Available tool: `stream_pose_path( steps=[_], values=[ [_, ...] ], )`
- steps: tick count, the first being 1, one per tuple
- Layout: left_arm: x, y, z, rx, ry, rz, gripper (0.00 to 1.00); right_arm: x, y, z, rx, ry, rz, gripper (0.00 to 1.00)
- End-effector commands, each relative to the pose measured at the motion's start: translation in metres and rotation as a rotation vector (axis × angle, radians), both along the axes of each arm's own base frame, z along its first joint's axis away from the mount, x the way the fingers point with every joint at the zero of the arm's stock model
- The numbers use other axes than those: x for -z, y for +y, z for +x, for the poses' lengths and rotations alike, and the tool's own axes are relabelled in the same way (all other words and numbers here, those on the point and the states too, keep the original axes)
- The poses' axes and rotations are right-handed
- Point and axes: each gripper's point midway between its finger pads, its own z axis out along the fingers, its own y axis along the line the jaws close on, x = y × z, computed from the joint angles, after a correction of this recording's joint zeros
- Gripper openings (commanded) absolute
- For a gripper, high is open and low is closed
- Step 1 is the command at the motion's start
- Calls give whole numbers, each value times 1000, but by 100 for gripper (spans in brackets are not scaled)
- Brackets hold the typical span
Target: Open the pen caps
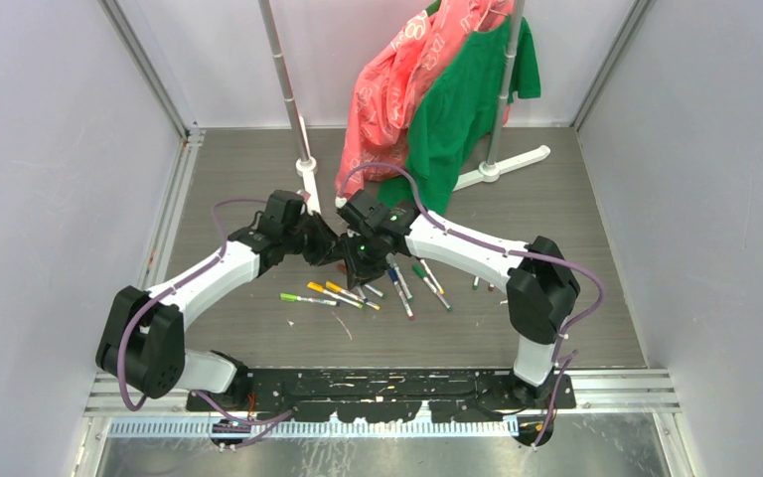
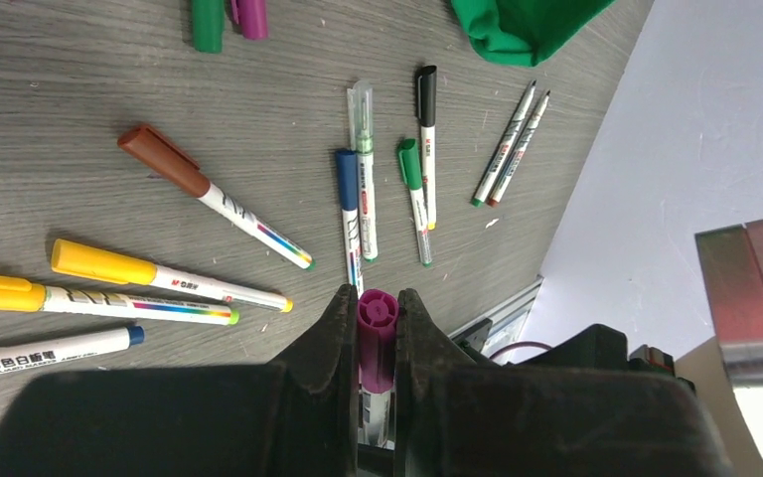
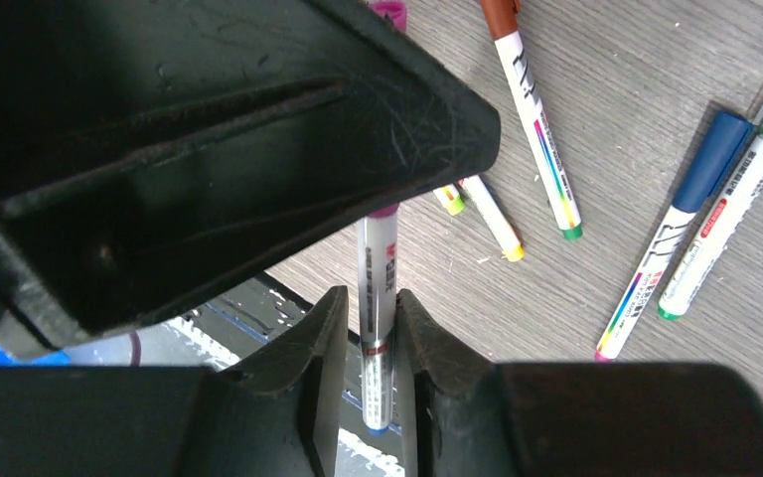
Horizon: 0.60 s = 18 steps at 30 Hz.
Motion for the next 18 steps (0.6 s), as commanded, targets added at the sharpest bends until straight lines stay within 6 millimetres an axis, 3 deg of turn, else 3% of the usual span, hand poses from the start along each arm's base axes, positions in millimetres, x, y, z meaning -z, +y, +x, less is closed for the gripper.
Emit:
stream_pose_path(
  steps=[1,4,5,10,18],
  values=[
    [-38,-11,8,11,-77,-100,0,-11,21,9,2,-32,84,26],
    [-35,-6,9,-5,-70,-89,0,-7,19,9,3,-30,73,4],
    [-33,-4,11,-16,-68,-81,0,-5,18,8,5,-27,67,2],
    [-21,12,26,-112,-60,-53,0,7,0,-4,21,-6,34,1],
    [-6,31,71,-236,-30,-149,0,28,-33,-28,48,22,3,1]
  ],
)
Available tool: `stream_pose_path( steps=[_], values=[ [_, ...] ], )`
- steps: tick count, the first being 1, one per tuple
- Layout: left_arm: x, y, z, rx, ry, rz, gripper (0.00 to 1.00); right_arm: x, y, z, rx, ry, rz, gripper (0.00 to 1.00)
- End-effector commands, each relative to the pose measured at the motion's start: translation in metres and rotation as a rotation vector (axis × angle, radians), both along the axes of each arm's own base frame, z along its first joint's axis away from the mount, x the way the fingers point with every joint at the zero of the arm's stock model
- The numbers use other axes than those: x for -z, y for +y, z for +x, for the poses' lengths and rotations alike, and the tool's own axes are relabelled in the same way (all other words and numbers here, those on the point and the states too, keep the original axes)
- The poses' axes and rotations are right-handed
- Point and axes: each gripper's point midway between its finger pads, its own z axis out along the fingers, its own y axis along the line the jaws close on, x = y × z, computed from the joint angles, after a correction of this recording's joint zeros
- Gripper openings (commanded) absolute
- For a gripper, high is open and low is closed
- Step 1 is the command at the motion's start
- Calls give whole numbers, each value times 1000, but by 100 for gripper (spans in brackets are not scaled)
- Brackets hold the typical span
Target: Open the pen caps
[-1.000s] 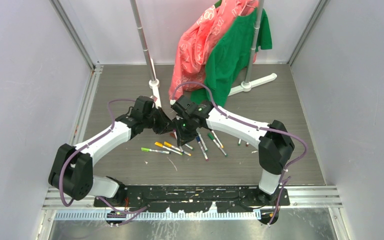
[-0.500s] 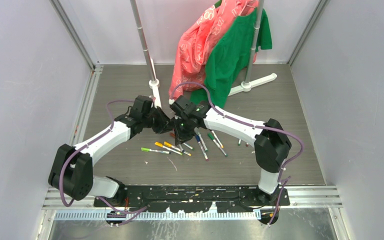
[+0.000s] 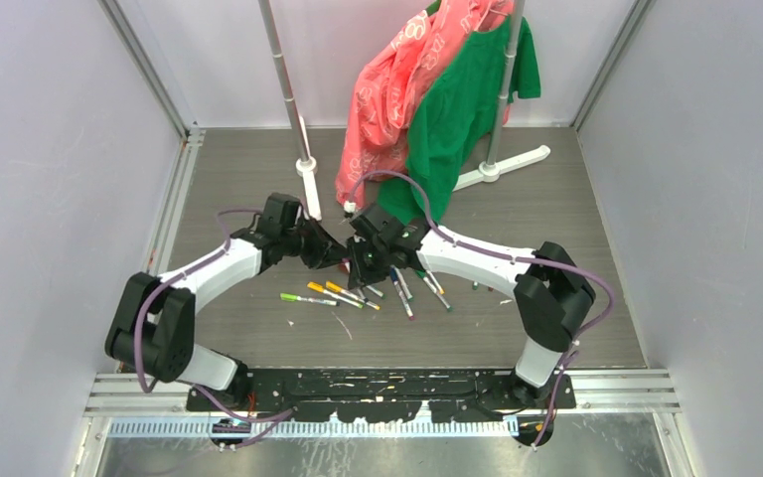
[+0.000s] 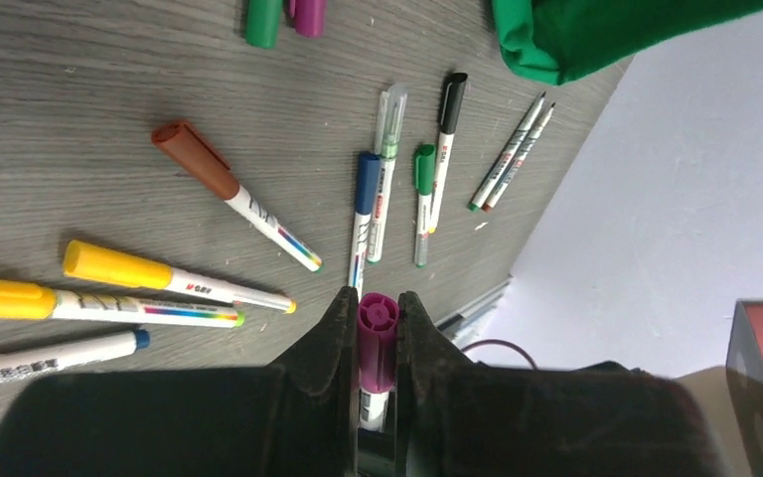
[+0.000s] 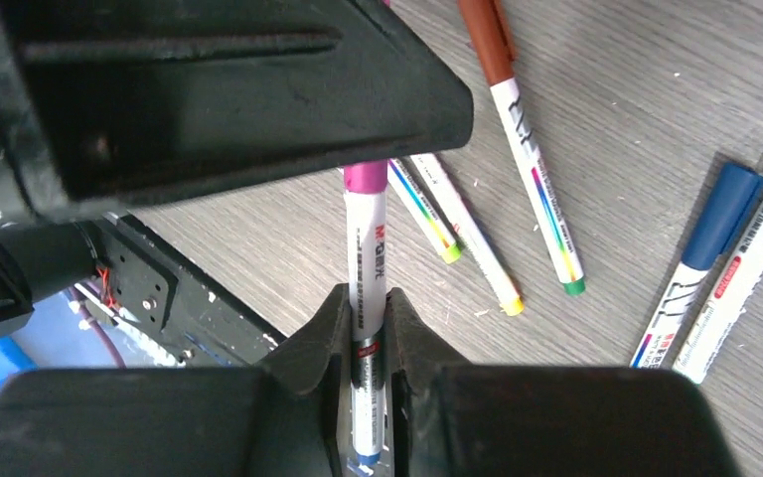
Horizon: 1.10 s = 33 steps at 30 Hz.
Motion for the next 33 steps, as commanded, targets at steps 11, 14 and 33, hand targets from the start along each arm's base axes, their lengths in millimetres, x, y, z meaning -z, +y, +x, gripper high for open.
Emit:
stream_pose_path(
  steps=[11,14,33],
  values=[
    [-17,38,90,-174,-116,-76,0,6,-61,-29,56,11,-139,1],
    [-6,39,84,-96,-89,-2,0,0,-78,-11,122,-60,-205,1],
    [66,35,57,169,47,374,0,5,-234,71,685,-97,-440,1]
  ],
)
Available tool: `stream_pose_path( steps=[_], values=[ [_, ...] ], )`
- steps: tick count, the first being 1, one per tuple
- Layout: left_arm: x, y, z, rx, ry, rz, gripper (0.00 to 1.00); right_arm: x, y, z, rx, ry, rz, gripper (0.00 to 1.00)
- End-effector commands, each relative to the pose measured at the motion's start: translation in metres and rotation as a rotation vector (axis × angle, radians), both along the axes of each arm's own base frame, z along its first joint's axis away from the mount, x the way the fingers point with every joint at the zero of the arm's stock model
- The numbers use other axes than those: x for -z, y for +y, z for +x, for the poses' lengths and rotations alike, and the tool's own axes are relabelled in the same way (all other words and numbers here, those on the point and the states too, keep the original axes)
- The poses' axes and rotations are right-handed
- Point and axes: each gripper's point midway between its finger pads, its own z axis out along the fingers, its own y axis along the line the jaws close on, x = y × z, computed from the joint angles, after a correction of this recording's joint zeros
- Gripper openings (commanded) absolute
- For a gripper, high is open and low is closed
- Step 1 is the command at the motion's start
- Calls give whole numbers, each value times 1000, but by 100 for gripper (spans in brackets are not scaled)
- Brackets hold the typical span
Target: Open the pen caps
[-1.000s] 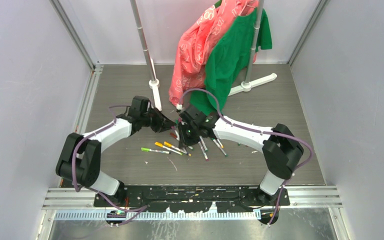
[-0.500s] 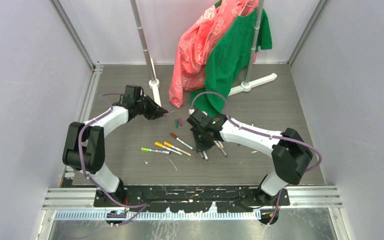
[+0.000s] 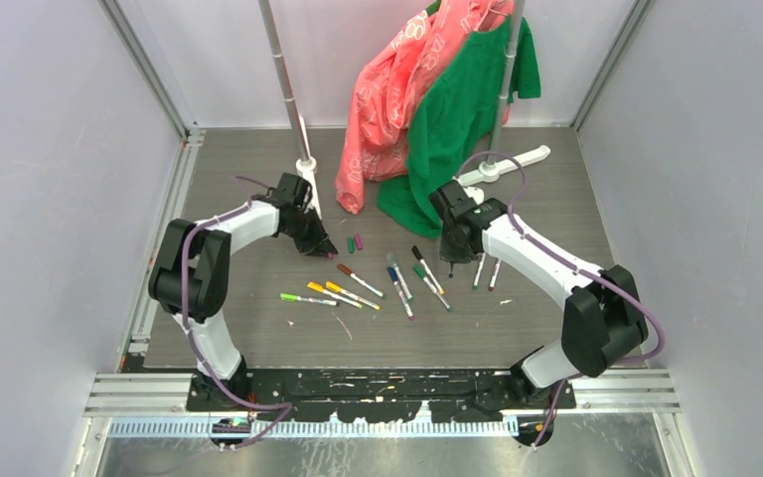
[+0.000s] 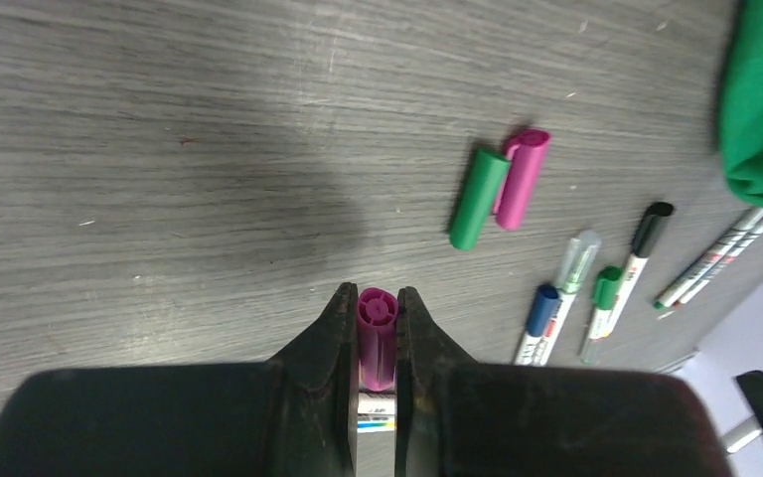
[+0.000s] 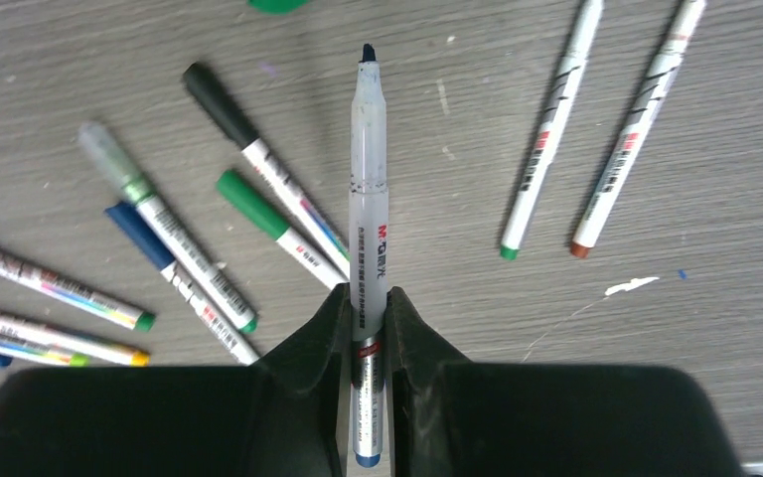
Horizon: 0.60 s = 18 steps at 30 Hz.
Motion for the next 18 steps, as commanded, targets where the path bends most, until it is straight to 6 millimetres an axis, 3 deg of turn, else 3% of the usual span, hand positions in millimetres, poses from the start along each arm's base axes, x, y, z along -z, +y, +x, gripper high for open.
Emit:
stream_pose_path(
  steps=[1,7,18],
  values=[
    [-2,-5,7,51,-27,61,0,10,-28,9,91,18,-59,1],
    [9,-6,7,56,-4,94,0,32,-47,18,151,69,-74,1],
    [19,2,10,49,3,147,20,71,-60,27,188,166,-118,9]
  ],
)
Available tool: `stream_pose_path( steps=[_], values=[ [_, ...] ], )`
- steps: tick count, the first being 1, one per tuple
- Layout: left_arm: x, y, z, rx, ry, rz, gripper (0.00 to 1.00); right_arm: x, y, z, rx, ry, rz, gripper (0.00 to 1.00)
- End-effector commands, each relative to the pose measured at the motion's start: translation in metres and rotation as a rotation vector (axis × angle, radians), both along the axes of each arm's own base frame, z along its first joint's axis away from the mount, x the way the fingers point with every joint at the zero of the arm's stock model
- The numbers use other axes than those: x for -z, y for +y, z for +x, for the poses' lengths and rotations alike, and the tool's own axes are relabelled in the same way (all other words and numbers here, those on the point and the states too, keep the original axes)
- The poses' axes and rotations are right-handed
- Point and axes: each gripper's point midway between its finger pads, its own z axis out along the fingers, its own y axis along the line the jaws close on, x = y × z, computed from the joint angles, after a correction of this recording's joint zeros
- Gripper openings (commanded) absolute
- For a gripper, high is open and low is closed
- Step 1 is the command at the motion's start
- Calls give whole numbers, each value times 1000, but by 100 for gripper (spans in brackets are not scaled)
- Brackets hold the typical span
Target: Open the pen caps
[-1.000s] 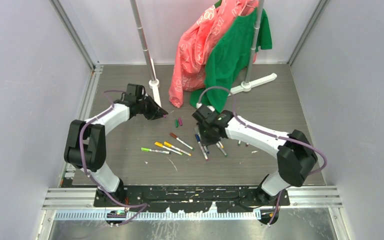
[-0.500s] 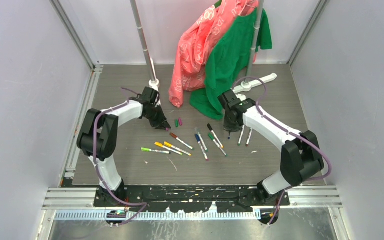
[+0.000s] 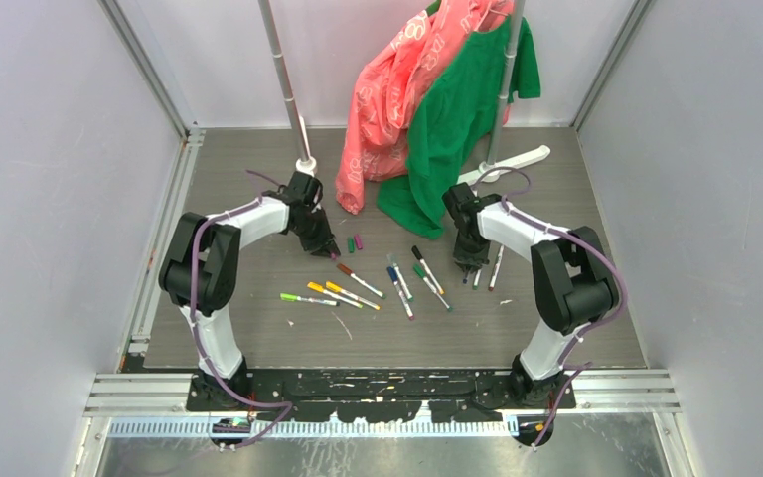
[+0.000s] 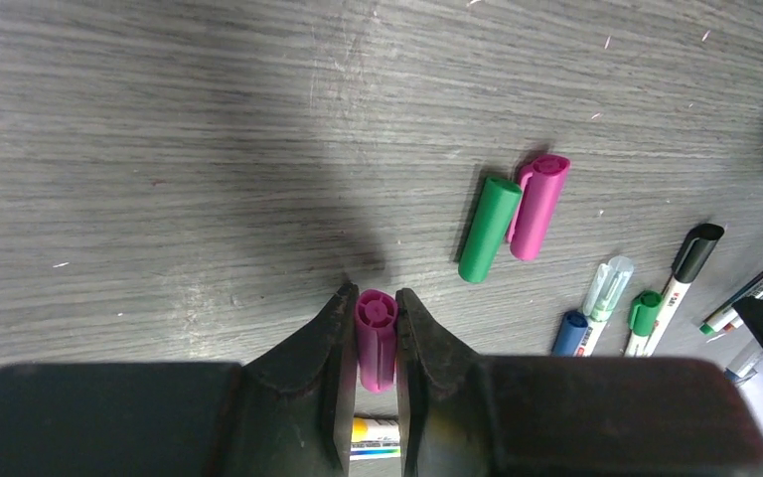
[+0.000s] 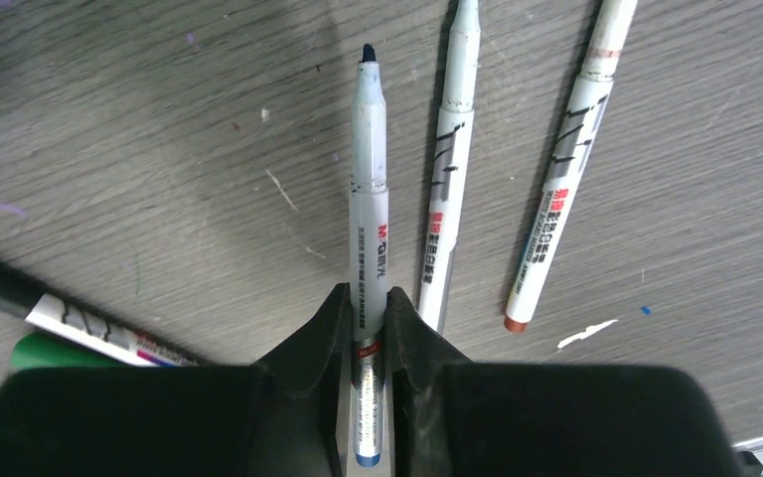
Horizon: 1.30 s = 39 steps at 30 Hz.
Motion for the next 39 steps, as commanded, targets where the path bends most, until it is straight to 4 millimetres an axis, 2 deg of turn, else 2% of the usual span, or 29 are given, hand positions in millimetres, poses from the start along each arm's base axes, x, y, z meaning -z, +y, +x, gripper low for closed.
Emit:
stream_pose_path(
  steps=[1,8,12,14,19,25,31,35,39],
  values=[
    [1,5,9,7,-19,48,21,2,-4,13,7,-21,-18,10],
    [2,7,16,18,-25,74,36,15,-12,12,33,17,-50,25],
    [-2,8,18,16,-30,79,44,14,-15,13,34,14,-68,37],
    [-5,8,19,14,-35,79,47,10,-16,14,31,10,-74,39],
    [-19,10,20,6,-54,86,48,-6,-22,17,22,-21,-97,41],
    [-50,14,19,-18,-112,81,50,-37,-20,24,-20,-91,-93,44],
    [-75,15,10,-39,-153,48,51,-60,6,27,-126,-138,-50,46],
    [-88,19,2,-44,-180,38,52,-62,33,24,-234,-135,-34,47],
    [-92,18,-6,-51,-188,11,52,-53,52,18,-312,-120,-28,47]
  ],
)
